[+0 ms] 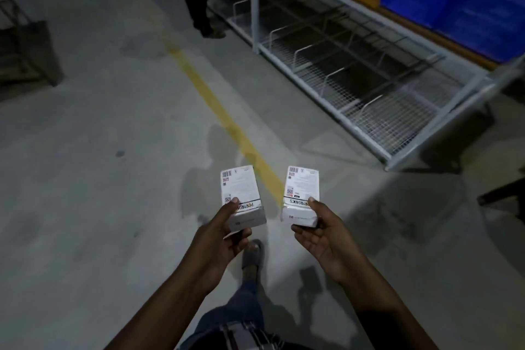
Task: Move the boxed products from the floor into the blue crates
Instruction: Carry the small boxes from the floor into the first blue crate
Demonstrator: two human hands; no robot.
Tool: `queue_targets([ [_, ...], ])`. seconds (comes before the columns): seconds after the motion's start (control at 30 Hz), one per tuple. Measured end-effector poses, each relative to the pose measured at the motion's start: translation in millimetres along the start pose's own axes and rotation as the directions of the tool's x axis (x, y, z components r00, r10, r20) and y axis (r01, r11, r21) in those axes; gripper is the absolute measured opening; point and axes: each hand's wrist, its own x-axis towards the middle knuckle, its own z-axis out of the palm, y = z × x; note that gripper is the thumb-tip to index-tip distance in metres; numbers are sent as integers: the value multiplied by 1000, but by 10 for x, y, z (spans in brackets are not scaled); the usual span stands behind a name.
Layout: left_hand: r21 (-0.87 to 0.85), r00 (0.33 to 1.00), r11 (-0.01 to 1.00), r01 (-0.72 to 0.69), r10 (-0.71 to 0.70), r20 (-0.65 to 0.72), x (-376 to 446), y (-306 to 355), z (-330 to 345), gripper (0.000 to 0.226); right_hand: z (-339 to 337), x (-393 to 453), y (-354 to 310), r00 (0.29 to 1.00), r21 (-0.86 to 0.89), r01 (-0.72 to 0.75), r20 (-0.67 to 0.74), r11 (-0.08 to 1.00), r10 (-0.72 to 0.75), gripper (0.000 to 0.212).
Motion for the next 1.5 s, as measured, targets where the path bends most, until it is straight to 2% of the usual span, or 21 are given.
queue_targets([
  [0.17,72,993,996,48,-55,104,777,728,651,48,182,549,-773,997,78,40,-68,996,-34,47],
  [0.37,236,981,971,39,-82,176,1651,1432,1377,34,338,1106,-1654,977,201,152,-177,968,-116,47],
  [0.5,246,961,968,51,-115,252,2133,1766,1882,27,361,1367,-2089,956,297,212,-260,931,-134,41],
  [0.63,291,946,955,65,-152,287,2636,1954,2425,26,299,1672,-2540,936,341,248,-325,907,-134,38],
  [0.83,315,934,948,56,-161,318,3395,2155,3437,31,-38,2300,-3398,925,398,290,-351,870,-147,38],
  [1.0,324,939,943,71,-173,297,3915,2348,4412,33,-469,2818,-4285,912,445,339,-371,829,-174,45],
  [1.1,371,938,928,30,-154,309,4205,2467,4975,39,-717,3084,-4843,889,451,387,-413,804,-197,47],
  [1.2,391,926,921,-2,-146,349,4474,2599,5523,40,-896,3310,-5389,870,424,420,-441,802,-222,58],
  [1.37,392,896,919,-23,-155,416,4875,2870,6338,44,-1019,3610,-6155,839,406,486,-463,774,-285,65],
  [1.4,394,896,919,-26,-154,417,4979,2929,6495,46,-1029,3686,-6297,835,407,499,-464,765,-297,64],
  [1.5,389,886,921,-27,-158,435,5342,3115,6975,49,-1028,3940,-6760,825,410,520,-468,749,-317,43],
])
